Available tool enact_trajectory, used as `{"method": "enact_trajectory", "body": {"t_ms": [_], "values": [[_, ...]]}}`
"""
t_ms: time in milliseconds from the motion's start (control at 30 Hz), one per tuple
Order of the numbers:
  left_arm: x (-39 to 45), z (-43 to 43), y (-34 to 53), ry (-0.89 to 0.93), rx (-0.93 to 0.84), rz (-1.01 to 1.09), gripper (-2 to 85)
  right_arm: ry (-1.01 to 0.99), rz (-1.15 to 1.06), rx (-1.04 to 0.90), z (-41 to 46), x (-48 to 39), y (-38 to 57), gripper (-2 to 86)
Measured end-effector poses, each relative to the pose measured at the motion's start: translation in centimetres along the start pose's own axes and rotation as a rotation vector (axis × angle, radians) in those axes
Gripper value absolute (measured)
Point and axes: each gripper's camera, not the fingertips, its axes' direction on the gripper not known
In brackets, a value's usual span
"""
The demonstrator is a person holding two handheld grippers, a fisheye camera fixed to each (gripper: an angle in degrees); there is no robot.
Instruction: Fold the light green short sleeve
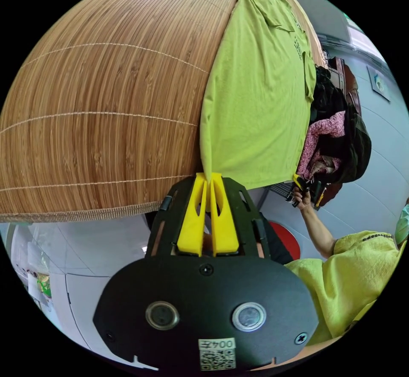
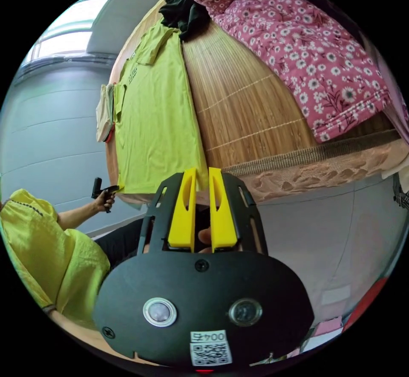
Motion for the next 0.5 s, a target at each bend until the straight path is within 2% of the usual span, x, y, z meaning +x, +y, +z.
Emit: {"method": "enact_trajectory", "body": {"t_ms": [267,500], "values": [[-0.2,-0.8,-1.0,-0.015,-0.012,0.001,1.4,-0.094,-0.034,-0.016,1.6,4.9,-1.1,5.8],[-1.2,-2.1,-1.8,-0.030,-0.010,0.017,1.4,-0.026,-0.103,-0.127,3.4,5.9,-1.8,0.5]]}}
